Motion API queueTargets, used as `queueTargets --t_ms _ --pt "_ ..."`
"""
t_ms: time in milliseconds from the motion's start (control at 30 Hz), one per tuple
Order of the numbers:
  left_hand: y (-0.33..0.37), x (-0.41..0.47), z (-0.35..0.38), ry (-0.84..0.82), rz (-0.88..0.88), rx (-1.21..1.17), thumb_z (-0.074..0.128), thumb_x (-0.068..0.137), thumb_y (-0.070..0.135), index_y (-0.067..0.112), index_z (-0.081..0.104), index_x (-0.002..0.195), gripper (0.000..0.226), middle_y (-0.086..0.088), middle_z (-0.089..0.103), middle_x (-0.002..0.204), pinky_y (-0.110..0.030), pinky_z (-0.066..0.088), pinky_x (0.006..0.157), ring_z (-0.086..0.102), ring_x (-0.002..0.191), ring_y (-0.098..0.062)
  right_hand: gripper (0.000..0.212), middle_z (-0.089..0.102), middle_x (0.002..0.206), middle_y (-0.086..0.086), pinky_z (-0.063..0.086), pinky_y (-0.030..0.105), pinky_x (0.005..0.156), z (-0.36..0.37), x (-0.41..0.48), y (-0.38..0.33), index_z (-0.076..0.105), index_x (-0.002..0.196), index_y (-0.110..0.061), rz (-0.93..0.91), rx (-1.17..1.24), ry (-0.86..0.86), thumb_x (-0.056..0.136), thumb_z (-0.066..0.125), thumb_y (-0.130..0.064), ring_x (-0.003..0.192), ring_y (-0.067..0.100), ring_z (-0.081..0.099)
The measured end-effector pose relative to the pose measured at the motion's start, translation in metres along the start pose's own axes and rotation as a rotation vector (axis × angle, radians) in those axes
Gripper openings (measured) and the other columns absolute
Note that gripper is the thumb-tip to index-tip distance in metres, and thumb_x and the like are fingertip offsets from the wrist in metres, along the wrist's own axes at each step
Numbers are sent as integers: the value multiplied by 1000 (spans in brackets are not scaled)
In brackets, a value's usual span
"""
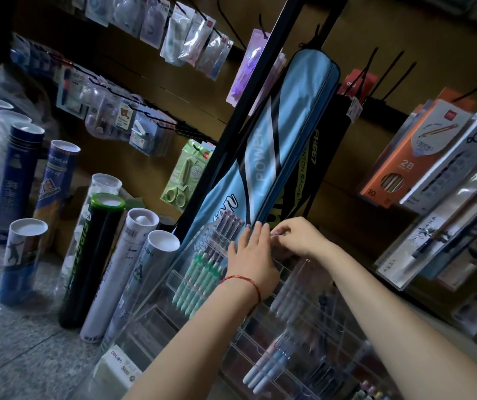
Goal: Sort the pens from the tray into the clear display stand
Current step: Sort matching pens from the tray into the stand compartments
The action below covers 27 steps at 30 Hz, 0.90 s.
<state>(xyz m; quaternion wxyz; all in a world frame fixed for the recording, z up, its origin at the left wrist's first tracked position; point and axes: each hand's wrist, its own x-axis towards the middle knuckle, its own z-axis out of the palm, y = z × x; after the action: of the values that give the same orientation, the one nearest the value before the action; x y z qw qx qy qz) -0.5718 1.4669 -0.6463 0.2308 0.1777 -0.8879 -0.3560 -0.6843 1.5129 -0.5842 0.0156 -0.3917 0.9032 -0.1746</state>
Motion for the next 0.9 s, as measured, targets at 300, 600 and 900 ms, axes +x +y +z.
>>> queueTargets --t_ms 300,600,900 --pt "-18 13 9 167 47 -18 42 87 0 23 16 147 69 5 13 156 -38 4 119 4 145 -17 6 60 84 -4 47 22 68 -55 -22 -5 58 93 -16 -224 140 547 93 53 -17 79 11 59" --pt "-56 61 -25 122 120 179 42 97 31 35 54 126 31 7 41 143 -34 17 112 23 139 -18 5 64 94 9 57 39 78 -4 16 -10 55 95 -11 -185 327 343 94 51 -14 83 19 63" --pt "-55 89 -32 -54 127 262 52 93 27 24 62 114 24 -4 58 111 -37 35 99 37 121 -25 12 62 83 4 40 24 67 25 21 -6 59 90 -10 -169 303 237 91 56 -22 78 19 57"
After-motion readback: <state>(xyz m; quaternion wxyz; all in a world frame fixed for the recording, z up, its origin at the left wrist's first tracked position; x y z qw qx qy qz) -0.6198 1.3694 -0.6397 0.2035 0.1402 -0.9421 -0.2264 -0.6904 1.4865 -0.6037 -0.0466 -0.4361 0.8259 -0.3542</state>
